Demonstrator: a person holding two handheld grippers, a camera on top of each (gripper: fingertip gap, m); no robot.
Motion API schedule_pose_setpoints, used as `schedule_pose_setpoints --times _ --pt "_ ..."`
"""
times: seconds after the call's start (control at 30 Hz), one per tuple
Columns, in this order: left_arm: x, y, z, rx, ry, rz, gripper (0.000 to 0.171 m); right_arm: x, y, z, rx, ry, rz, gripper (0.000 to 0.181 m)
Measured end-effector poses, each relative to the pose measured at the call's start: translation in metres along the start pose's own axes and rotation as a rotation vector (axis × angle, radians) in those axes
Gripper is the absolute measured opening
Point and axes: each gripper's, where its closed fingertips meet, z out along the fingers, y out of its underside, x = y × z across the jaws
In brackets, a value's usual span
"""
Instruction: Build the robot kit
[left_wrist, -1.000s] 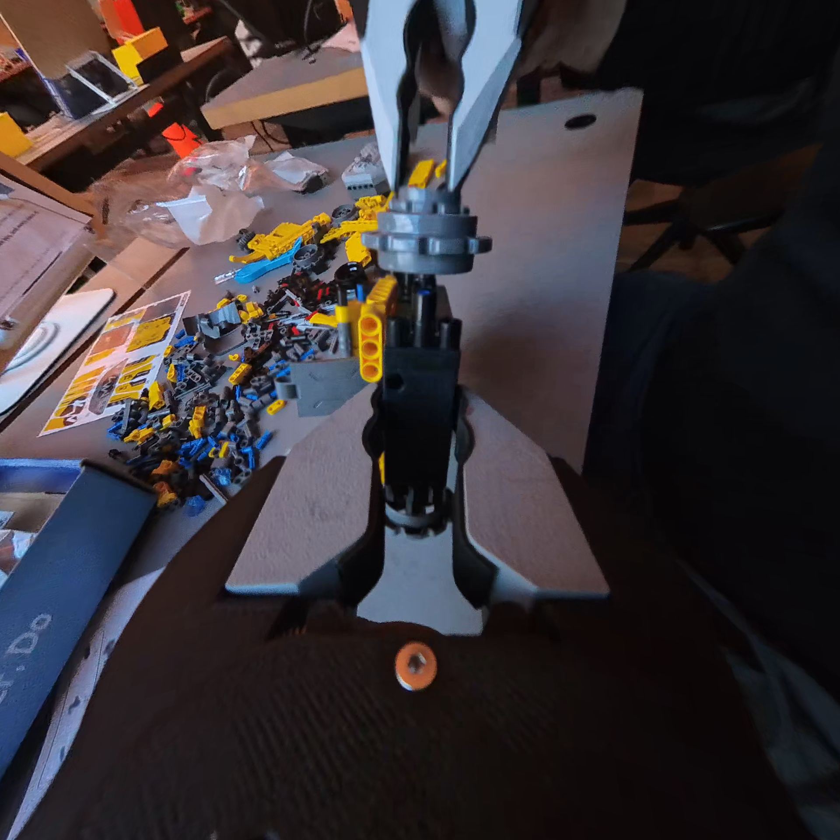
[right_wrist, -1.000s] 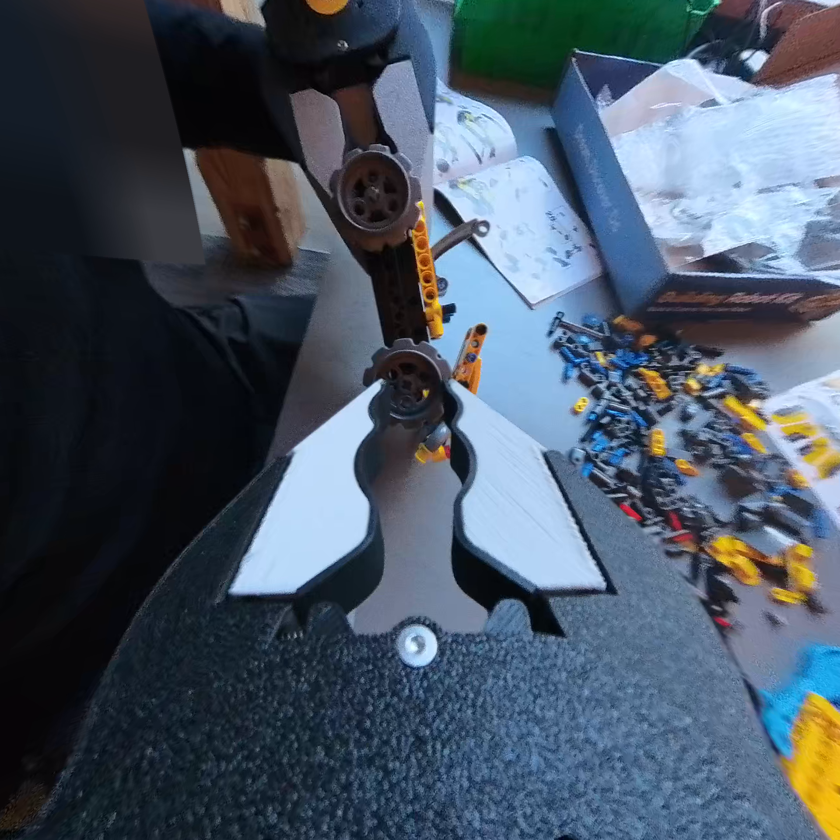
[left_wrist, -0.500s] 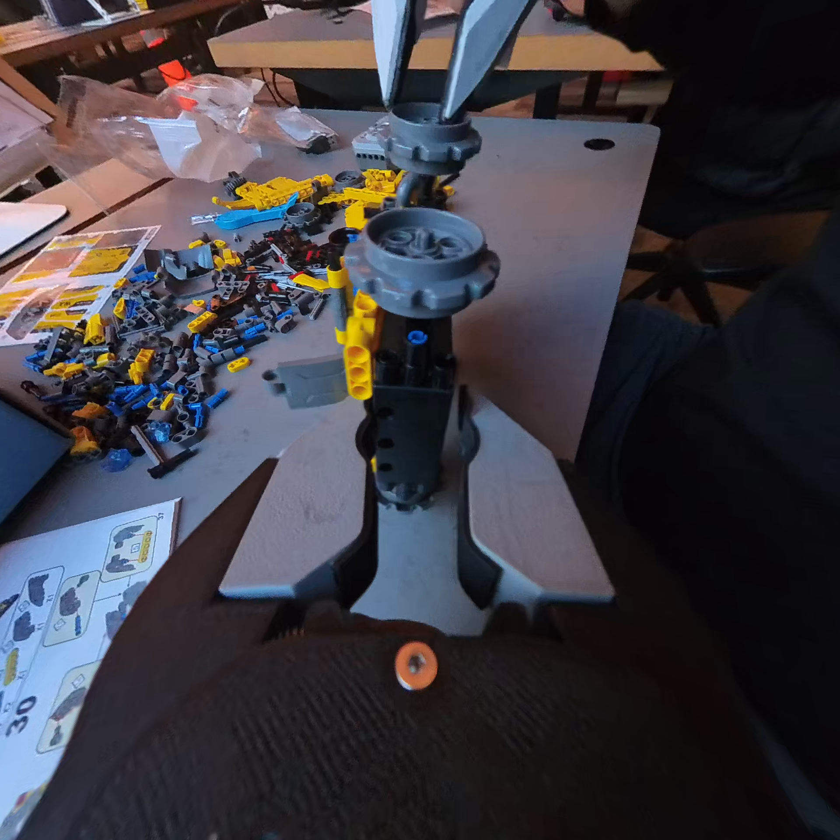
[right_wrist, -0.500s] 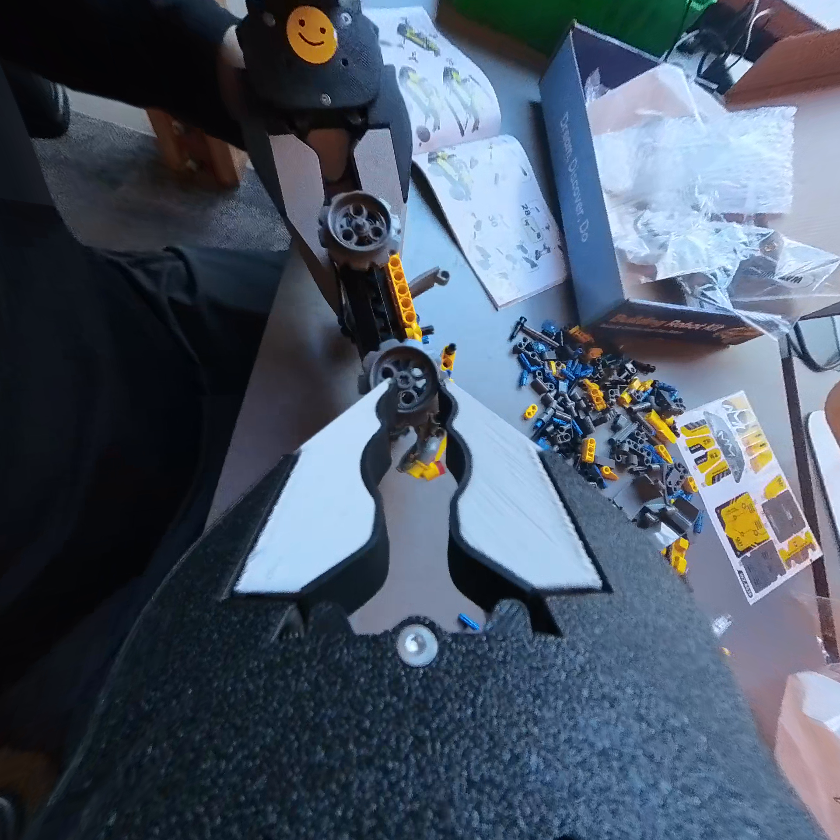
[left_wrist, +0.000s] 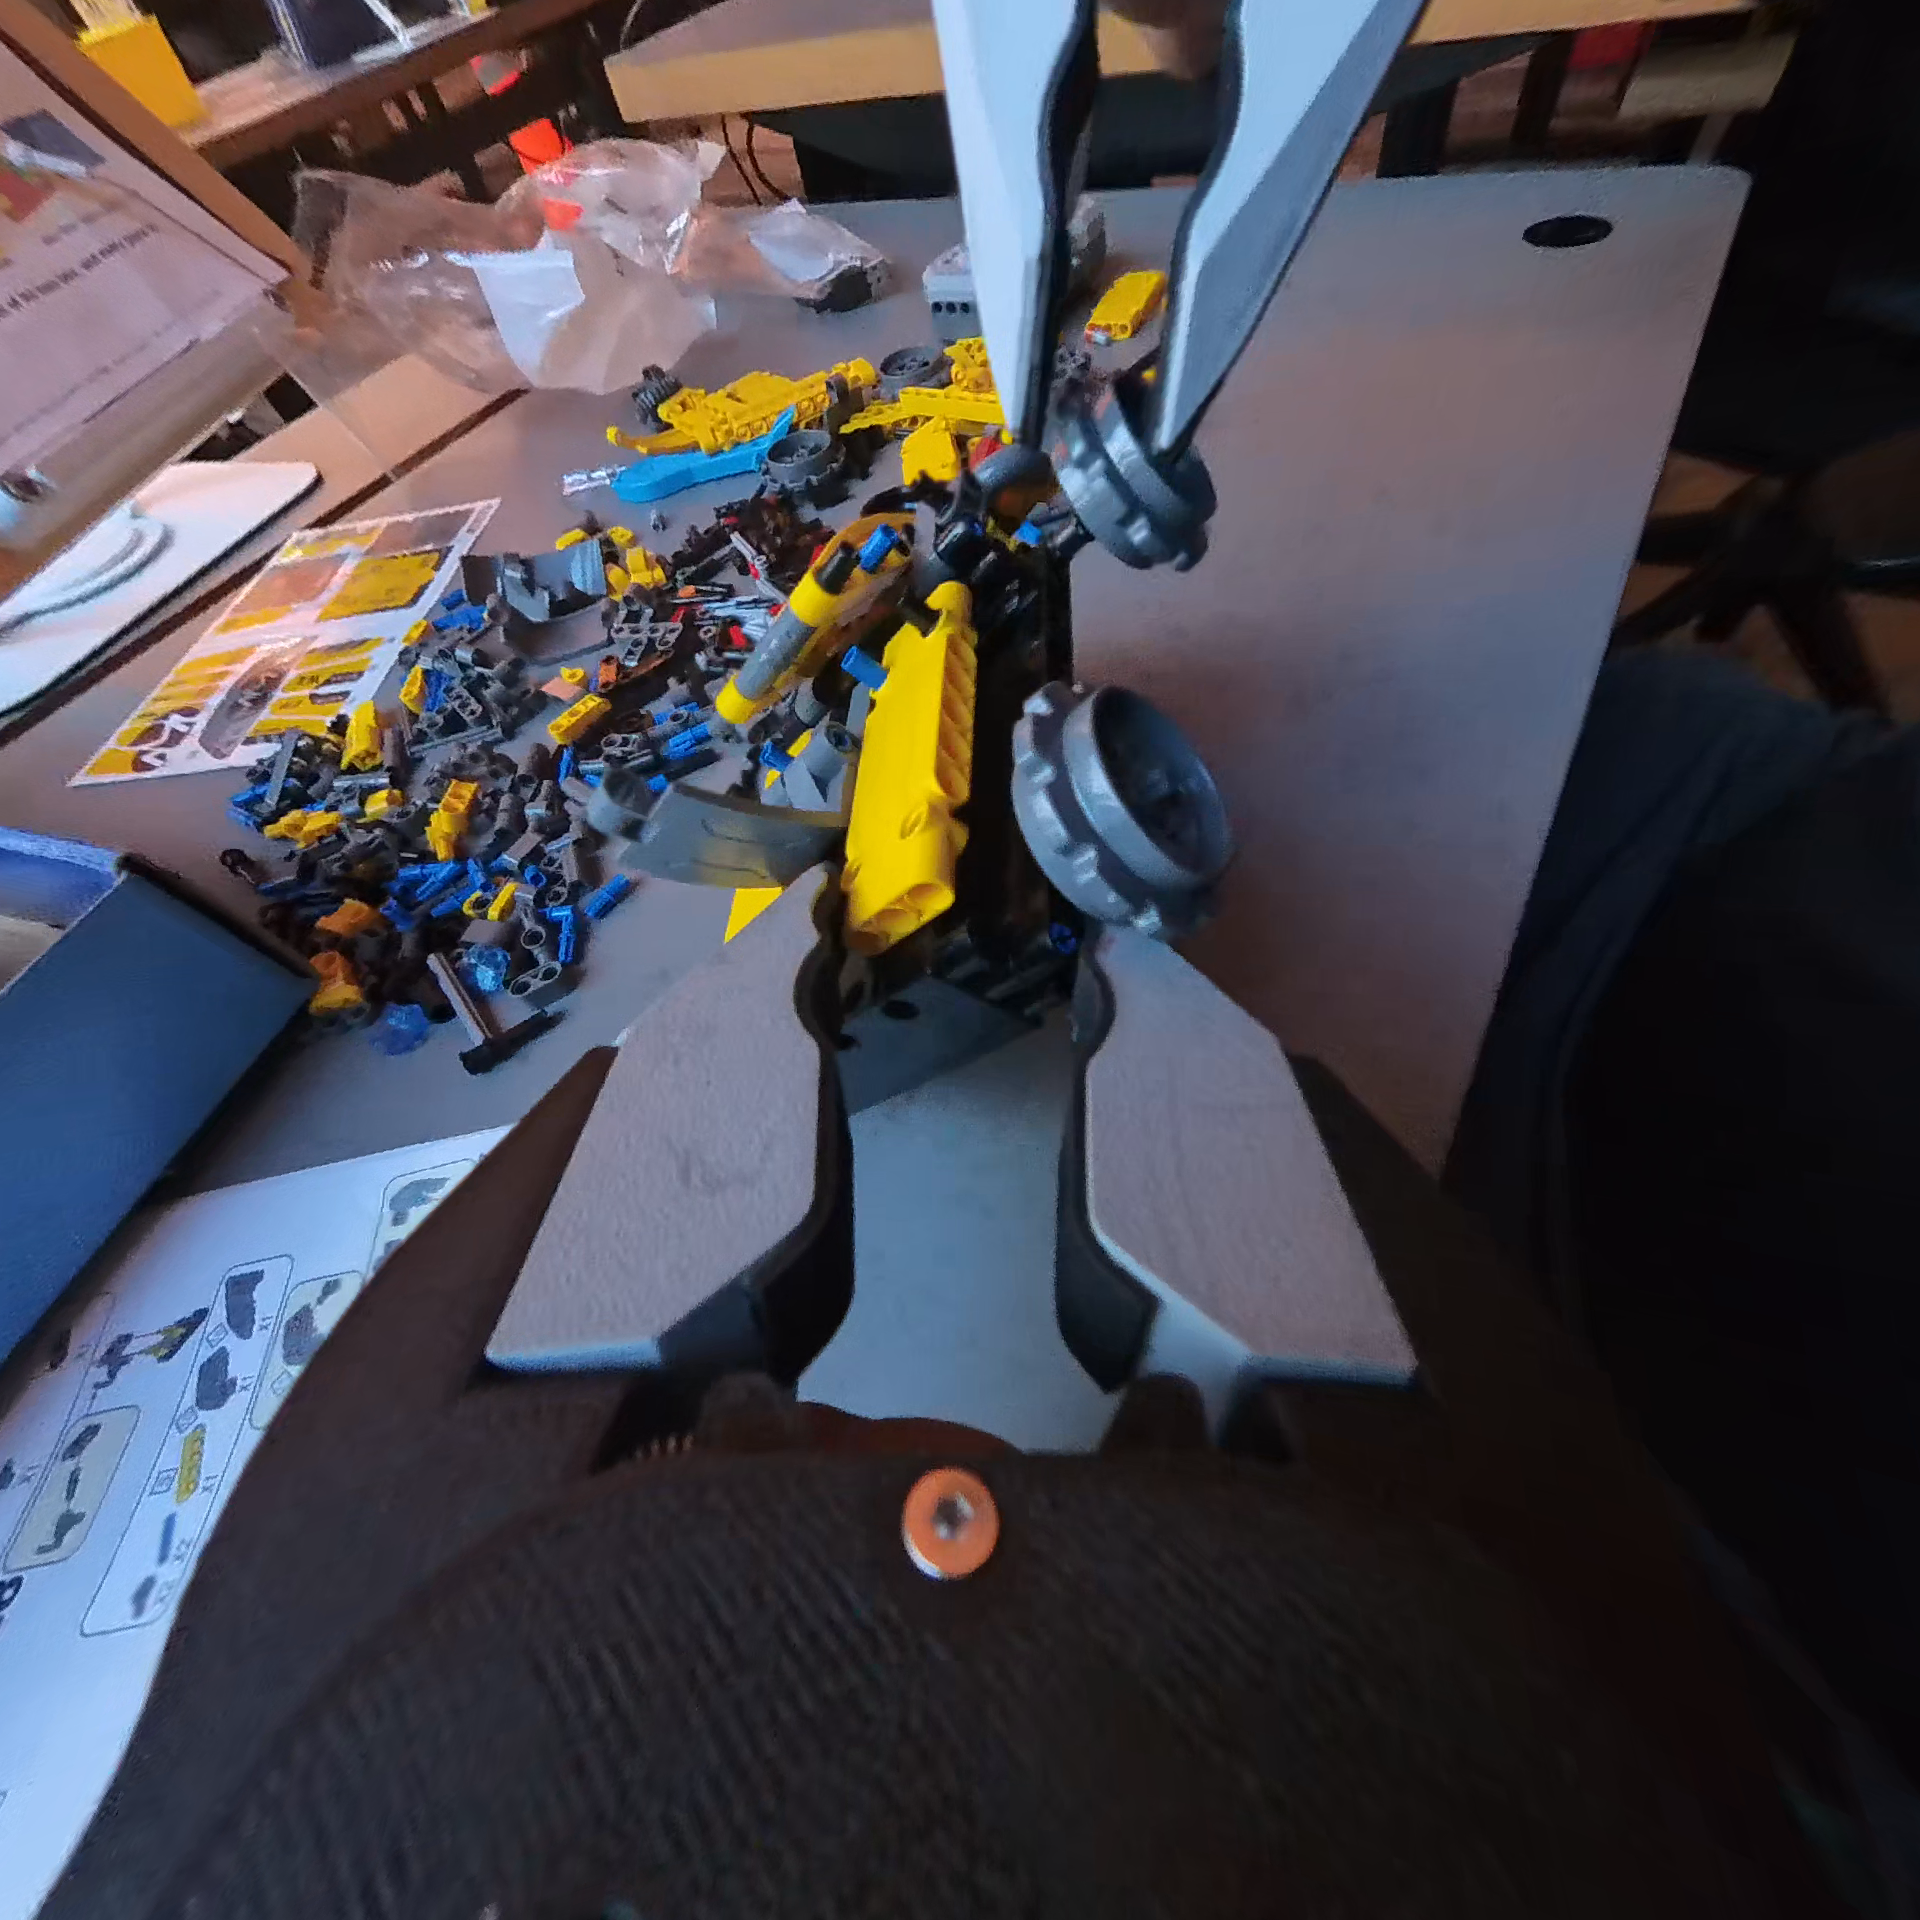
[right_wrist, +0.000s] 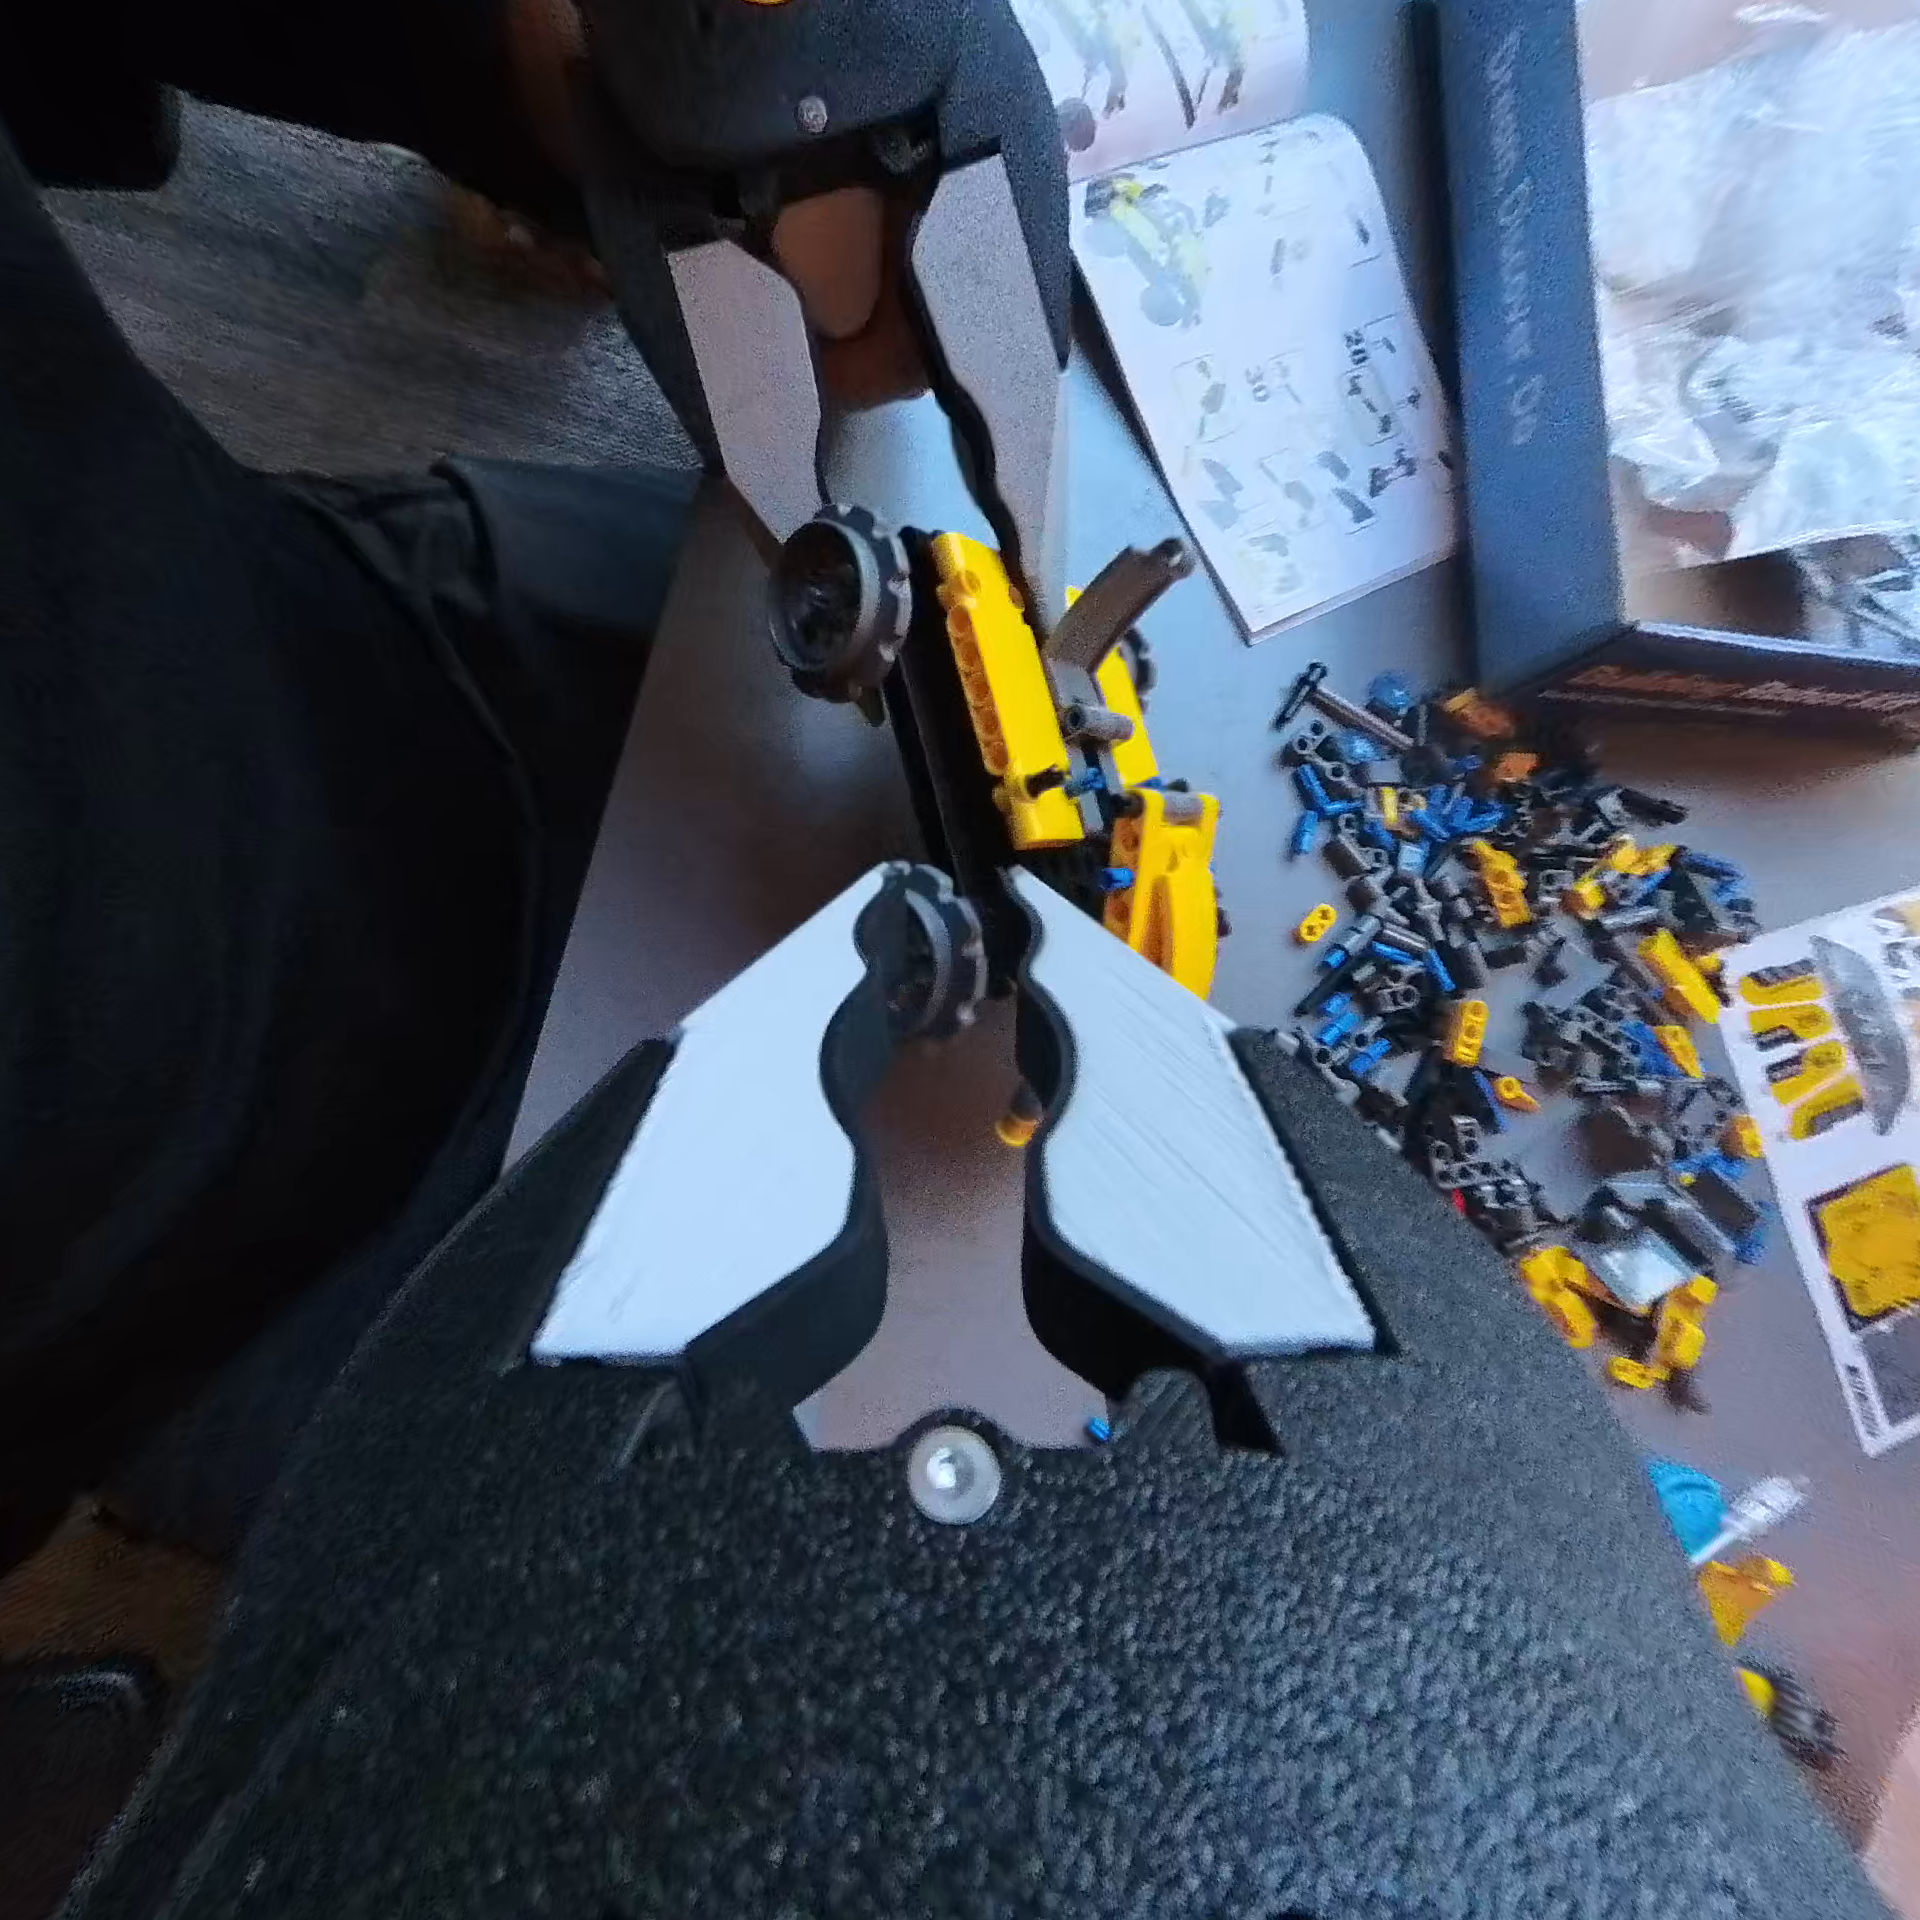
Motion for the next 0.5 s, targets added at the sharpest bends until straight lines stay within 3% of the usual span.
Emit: schedule_pose_setpoints --times 0.17,0.33,0.43,0.5 --pt "-0.008 0.002 -0.004 -0.019 0.026 0.038 0.037 0.006 0.003 -0.005 0.129 -0.061 0.143 0.018" --pt "-0.020 0.006 -0.002 -0.032 -0.132 0.178 0.037 0.021 0.016 -0.014 0.231 0.023 0.265 0.023" --pt "-0.018 0.011 0.000 -0.062 -0.255 0.328 0.037 0.029 0.030 -0.012 0.257 0.124 0.333 0.030" --pt "-0.013 0.015 0.002 -0.125 -0.332 0.516 0.037 0.030 0.038 -0.007 0.286 0.176 0.387 0.031"
